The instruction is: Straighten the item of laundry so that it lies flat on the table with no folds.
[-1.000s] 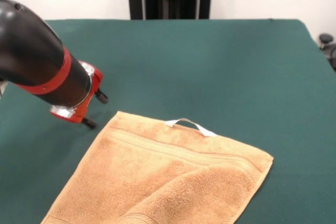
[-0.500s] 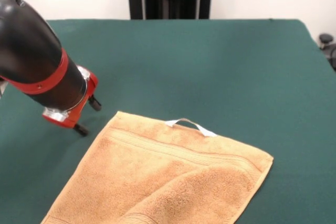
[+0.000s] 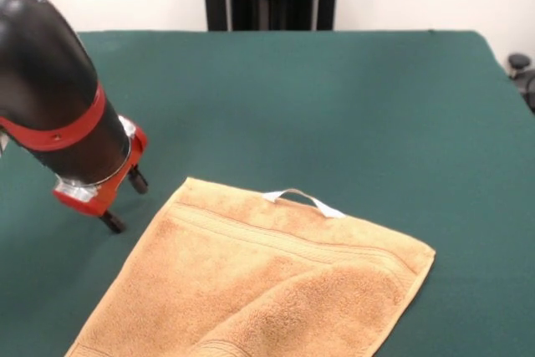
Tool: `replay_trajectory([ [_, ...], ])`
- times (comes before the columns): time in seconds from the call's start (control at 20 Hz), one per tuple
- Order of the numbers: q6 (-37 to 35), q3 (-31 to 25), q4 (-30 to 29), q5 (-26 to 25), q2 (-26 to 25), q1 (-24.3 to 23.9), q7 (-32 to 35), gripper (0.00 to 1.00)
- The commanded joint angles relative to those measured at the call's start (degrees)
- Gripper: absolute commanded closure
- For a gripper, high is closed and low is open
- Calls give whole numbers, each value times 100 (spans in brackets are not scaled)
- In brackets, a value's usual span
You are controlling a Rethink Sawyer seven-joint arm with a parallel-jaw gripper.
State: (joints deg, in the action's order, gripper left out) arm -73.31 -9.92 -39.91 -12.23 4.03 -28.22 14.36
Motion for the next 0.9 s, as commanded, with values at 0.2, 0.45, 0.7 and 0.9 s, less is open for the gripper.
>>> replay_trajectory([
  [0.2,200,272,152,-757,-459,651,785,0],
  [0.45,-481,367,225,-696,-524,764,935,0],
  [0.7,-1060,376,261,-630,-579,780,909,0],
  [0.9,-887,333,122,-525,-468,764,1028,0],
])
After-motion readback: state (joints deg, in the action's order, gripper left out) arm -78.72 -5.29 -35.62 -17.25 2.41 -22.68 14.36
